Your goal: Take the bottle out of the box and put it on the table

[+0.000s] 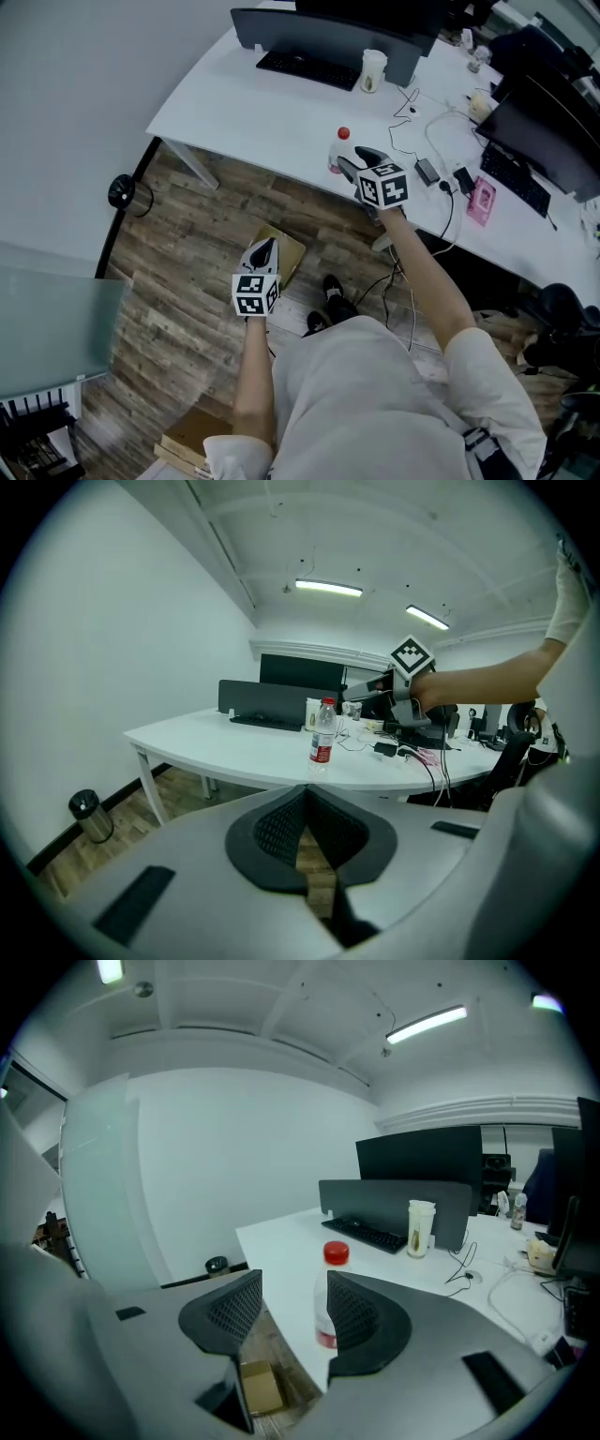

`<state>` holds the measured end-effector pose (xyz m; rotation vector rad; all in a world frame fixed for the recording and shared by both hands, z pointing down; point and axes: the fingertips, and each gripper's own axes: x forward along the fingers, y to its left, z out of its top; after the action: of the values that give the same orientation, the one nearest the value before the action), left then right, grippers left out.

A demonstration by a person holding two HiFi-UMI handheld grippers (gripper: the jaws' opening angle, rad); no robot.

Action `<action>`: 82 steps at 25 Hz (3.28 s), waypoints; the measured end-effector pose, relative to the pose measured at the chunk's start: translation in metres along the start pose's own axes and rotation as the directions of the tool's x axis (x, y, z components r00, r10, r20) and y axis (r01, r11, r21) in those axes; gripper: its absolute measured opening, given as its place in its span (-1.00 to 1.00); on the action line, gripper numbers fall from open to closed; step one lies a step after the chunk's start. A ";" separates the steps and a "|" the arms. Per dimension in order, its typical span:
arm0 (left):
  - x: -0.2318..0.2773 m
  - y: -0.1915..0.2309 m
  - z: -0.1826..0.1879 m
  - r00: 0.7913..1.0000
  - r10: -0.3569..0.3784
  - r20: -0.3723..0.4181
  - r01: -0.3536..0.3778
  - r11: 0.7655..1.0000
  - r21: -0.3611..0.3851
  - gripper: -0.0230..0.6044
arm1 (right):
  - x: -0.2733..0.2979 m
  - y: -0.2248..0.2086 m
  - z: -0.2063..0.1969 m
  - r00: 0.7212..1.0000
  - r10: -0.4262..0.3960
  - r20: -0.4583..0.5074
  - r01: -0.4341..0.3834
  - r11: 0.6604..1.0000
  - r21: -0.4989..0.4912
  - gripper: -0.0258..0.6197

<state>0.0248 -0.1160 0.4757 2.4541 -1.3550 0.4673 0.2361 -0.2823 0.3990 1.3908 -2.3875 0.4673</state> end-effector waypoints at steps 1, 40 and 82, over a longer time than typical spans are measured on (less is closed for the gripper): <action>-0.008 -0.001 -0.004 1.000 0.002 0.001 -0.002 1.000 -0.006 -0.88 | -0.007 0.013 -0.008 1.000 0.004 0.002 -0.004 1.000 -0.003 -0.16; -0.140 0.000 -0.130 0.986 0.168 0.006 -0.165 0.972 -0.169 -0.89 | -0.085 0.251 -0.235 0.977 0.205 -0.060 -0.198 0.975 0.100 -0.66; -0.110 -0.010 -0.120 0.992 0.128 0.010 -0.124 0.976 -0.177 -0.89 | -0.090 0.231 -0.230 0.980 0.188 -0.064 -0.185 0.981 0.050 -0.80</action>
<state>-0.0385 0.0215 0.5369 2.2466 -1.4987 0.3350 0.1039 -0.0038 0.5379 1.1523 -2.4762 0.6093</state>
